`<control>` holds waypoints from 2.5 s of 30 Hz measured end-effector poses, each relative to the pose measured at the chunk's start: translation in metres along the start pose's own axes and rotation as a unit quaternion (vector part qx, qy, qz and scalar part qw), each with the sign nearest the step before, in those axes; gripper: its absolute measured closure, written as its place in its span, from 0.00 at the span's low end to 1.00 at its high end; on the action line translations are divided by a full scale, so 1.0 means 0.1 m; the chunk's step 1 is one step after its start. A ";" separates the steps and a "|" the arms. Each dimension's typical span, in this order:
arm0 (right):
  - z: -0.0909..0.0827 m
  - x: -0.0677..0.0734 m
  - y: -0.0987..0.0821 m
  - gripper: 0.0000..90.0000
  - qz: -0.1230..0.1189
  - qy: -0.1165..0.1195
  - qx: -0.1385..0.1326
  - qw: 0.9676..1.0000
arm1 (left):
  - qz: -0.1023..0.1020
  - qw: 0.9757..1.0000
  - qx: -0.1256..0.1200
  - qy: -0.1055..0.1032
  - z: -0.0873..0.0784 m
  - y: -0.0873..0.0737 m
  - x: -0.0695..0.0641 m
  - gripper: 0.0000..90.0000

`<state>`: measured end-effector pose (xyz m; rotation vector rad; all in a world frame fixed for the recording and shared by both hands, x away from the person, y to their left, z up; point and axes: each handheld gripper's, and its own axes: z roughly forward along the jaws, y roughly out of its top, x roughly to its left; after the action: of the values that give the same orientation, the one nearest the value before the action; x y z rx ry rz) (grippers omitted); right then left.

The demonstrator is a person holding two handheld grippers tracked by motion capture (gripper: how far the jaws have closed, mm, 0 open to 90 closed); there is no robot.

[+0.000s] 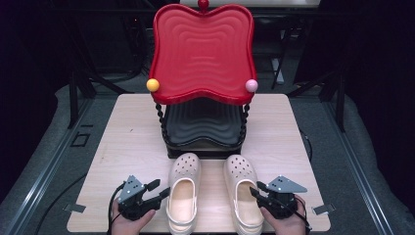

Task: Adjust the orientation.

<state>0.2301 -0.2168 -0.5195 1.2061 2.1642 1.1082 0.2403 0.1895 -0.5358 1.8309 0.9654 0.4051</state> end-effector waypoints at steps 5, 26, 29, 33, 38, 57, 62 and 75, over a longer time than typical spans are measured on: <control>0.02 0.00 -0.02 0.83 0.005 -0.018 0.010 1.000 | 0.014 1.000 0.020 -0.014 0.07 -0.01 -0.08 0.53; 0.20 0.21 0.09 0.91 0.027 -0.015 0.002 1.000 | 0.046 0.998 0.040 0.005 0.26 0.01 -0.23 0.82; 0.23 0.24 0.11 0.91 0.031 -0.010 -0.003 0.999 | 0.035 0.999 0.039 0.010 0.28 0.02 -0.24 0.82; 0.26 0.27 0.11 0.91 0.044 0.011 -0.002 0.999 | 0.024 0.999 0.039 0.013 0.29 0.02 -0.25 0.82; 0.30 0.31 0.13 0.91 0.043 0.027 -0.009 0.999 | 0.013 0.999 0.037 0.006 0.28 0.02 -0.28 0.81; 0.44 0.35 0.21 0.91 0.065 0.066 -0.020 0.996 | 0.002 0.999 0.037 0.015 0.36 0.07 -0.32 0.80; 0.41 0.35 0.18 0.90 0.073 0.057 -0.017 0.996 | 0.001 1.000 0.029 0.011 0.33 0.04 -0.28 0.79; 0.39 0.32 0.14 0.87 0.084 0.073 -0.013 0.994 | -0.004 0.999 0.031 0.006 0.30 0.01 -0.27 0.75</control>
<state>0.2467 -0.1678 -0.5306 1.3551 2.1773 1.3294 0.2432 0.1500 -0.5445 1.8825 1.0032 0.3859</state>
